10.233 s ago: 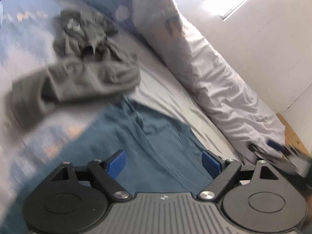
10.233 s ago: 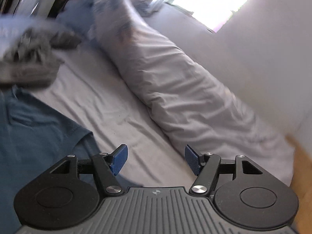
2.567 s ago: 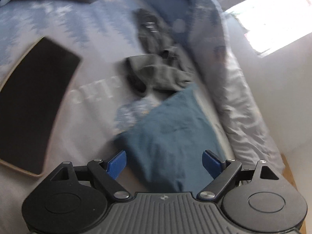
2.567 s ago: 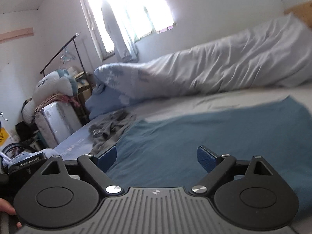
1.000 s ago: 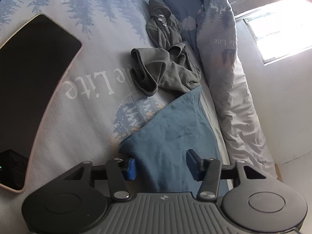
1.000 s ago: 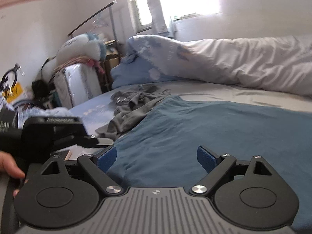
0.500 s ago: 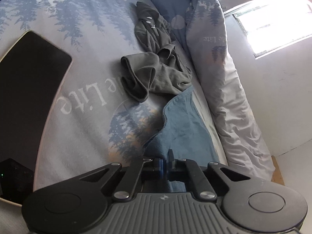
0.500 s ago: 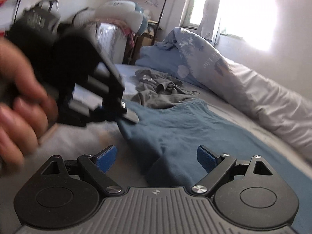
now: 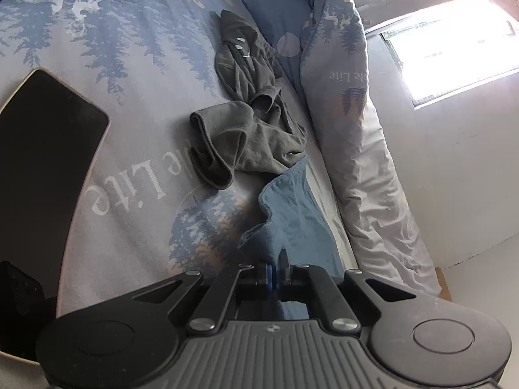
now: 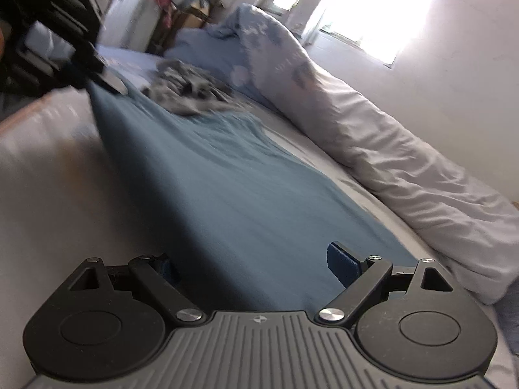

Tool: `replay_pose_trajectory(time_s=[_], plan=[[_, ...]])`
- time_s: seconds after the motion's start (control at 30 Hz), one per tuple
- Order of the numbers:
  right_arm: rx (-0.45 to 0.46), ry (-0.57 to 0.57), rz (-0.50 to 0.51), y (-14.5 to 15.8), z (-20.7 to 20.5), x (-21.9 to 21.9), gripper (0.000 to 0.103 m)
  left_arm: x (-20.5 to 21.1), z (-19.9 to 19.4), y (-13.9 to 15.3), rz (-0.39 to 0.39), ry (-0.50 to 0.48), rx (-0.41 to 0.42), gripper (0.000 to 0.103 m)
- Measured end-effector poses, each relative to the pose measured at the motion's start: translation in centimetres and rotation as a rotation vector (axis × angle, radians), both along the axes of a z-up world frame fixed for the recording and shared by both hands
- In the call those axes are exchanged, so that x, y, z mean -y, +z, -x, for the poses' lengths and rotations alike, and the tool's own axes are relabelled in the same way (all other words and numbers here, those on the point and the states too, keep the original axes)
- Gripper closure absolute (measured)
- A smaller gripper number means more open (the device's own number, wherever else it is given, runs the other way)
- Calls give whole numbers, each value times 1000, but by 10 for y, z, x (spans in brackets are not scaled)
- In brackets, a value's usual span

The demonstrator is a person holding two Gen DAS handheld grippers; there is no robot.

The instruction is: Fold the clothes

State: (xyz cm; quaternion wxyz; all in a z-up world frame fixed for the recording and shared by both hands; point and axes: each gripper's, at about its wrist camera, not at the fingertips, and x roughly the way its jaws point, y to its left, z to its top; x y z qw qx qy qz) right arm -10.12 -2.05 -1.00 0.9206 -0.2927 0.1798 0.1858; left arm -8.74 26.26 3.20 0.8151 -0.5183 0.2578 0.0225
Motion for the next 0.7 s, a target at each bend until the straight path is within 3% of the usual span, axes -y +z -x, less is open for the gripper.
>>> replay_pose_trajectory(time_s=[0.23,0.7], plan=[[10,-62,51,-2,14,68,12,2,-1,3,-14,-2,9,103],[49,-223,263,-8,26,188,12,11,-2,10,-19,45,33,103]])
